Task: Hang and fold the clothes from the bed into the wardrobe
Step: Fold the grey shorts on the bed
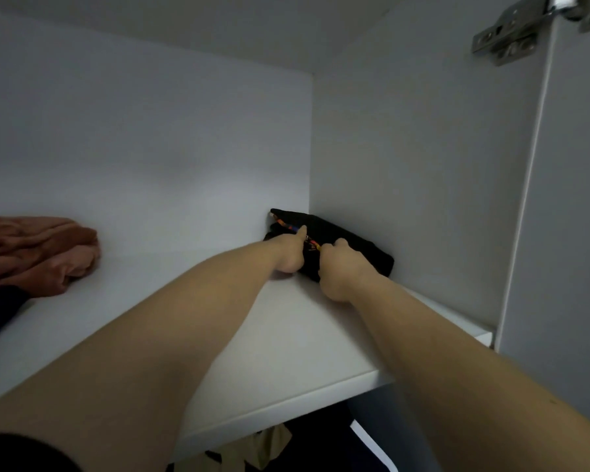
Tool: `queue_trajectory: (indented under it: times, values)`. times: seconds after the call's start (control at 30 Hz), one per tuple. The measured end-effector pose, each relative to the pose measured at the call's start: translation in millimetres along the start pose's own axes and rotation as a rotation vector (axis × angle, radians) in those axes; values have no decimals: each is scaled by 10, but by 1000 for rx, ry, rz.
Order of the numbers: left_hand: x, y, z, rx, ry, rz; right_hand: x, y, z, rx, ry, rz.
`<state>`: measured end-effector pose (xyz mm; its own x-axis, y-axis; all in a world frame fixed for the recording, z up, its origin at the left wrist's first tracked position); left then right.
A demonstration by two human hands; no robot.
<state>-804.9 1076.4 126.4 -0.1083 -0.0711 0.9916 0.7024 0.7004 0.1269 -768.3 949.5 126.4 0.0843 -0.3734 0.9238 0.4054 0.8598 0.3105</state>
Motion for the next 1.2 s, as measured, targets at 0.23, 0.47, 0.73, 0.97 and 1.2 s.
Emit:
queue_trajectory:
  times: [0.23, 0.47, 0.73, 0.97, 1.2]
  values:
    - [424, -641, -217, 60, -69, -131, 357, -353, -212, -105, 337, -203]
    - [821, -1665, -915, -61, 305, -177, 793, -1287, -500, -132, 599, -488]
    - [457, -3017, -1788, -344, 27, -463, 777, -2949, -1200, -335, 749, -700]
    - [-548, -3875, -2880, -754, -580, -185, 537, -5034, -1703, -791, 625, -930]
    - [-1426, -5237, -4091, -1080, -914, 303, 413, -7238, -1804, -1230, 407, -1065]
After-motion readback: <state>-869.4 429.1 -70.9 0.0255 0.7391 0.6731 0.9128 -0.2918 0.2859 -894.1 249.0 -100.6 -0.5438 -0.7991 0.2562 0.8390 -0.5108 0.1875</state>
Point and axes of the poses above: each hand's wrist, its own y-axis towards the middle knuckle, its own x-axis out of the back of the hand, z = x × y, the point moved 7 cm from there along y, towards the middle knuckle, and after that the axes turned 7 degrees about y, right-handed, at the moved point
